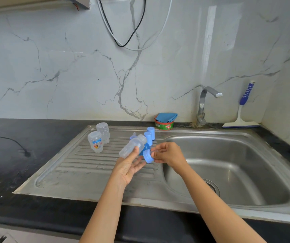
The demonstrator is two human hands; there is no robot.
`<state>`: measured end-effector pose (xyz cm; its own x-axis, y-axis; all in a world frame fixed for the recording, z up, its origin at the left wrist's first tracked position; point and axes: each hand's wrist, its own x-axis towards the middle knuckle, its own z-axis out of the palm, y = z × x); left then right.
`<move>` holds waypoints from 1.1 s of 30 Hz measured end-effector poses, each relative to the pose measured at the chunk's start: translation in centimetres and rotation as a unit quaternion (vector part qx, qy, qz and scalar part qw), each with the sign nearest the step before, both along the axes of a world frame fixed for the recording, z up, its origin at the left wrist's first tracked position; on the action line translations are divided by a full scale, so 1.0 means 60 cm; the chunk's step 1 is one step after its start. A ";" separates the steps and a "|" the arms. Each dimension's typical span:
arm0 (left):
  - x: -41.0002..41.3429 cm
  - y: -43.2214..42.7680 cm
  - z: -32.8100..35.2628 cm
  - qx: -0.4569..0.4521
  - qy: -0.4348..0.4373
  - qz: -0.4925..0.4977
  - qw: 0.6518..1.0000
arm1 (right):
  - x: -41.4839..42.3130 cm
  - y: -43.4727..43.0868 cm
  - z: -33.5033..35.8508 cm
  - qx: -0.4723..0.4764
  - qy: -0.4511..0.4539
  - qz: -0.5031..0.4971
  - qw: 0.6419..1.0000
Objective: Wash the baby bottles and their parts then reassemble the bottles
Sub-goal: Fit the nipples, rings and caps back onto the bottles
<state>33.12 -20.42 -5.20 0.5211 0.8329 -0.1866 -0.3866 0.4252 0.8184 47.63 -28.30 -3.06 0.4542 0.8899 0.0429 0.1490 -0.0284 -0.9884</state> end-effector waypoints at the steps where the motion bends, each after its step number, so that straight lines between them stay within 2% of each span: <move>1: 0.008 0.001 0.003 -0.007 0.008 0.010 1.000 | 0.011 -0.007 0.002 -0.003 0.004 -0.022 1.000; 4: 0.039 -0.002 0.027 0.006 0.063 0.019 0.998 | 0.049 -0.031 0.007 0.010 0.017 -0.102 0.995; 7: 0.080 0.000 0.080 0.116 0.130 0.031 0.984 | 0.098 -0.059 0.028 0.067 0.081 -0.146 0.984; 9: 0.103 -0.006 0.135 0.172 0.076 0.038 0.981 | 0.132 -0.084 0.057 0.155 0.181 -0.114 0.964; 10: 0.111 -0.011 0.162 0.168 0.018 0.036 0.985 | 0.146 -0.095 0.070 0.197 0.234 -0.093 0.947; 12: 0.135 -0.020 0.193 0.102 -0.144 0.005 0.984 | 0.182 -0.117 0.087 0.260 0.335 -0.071 0.903; 13: 0.151 -0.025 0.191 0.085 -0.169 -0.016 0.982 | 0.199 -0.127 0.085 0.263 0.360 -0.072 0.892; 14: 0.171 -0.029 0.175 0.086 -0.129 -0.040 0.987 | 0.216 -0.134 0.075 0.232 0.335 -0.101 0.907; 15: 0.192 -0.034 0.153 0.119 0.004 -0.046 0.992 | 0.233 -0.140 0.059 0.157 0.248 -0.166 0.941; 16: 0.212 -0.046 0.128 0.164 0.158 -0.070 0.971 | 0.250 -0.147 0.035 0.045 0.105 -0.245 0.963; 17: 0.229 -0.052 0.103 0.193 0.263 -0.097 0.940 | 0.262 -0.153 0.016 -0.060 -0.029 -0.300 0.952; 18: 0.240 -0.054 0.082 0.231 0.355 -0.062 0.904 | 0.270 -0.159 -0.001 -0.123 -0.101 -0.321 0.934; 19: 0.248 -0.052 0.073 0.270 0.372 -0.062 0.886 | 0.271 -0.164 -0.010 -0.137 -0.102 -0.318 0.933; 20: 0.252 -0.048 0.074 0.285 0.351 -0.074 0.889 | 0.270 -0.167 -0.016 -0.117 -0.066 -0.304 0.943; 21: 0.253 -0.045 0.079 0.250 0.312 -0.072 0.914 | 0.271 -0.169 -0.018 -0.095 -0.026 -0.293 0.951; 22: 0.252 -0.048 0.089 0.232 0.298 -0.069 0.923 | 0.271 -0.169 -0.017 -0.067 0.006 -0.284 0.956; 27: 0.229 -0.038 0.101 0.190 0.210 -0.061 0.957 | 0.258 -0.147 0.000 0.049 0.124 -0.204 0.970; 33: 0.188 -0.035 0.094 0.085 0.140 -0.099 0.982 | 0.221 -0.113 0.018 0.132 0.180 -0.126 0.967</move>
<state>44.40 -22.53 0.42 0.6239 0.7522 -0.2122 -0.0606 0.3172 0.9464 60.87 -35.07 -1.99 0.6823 0.7292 0.0522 -0.1853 0.2416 -0.9525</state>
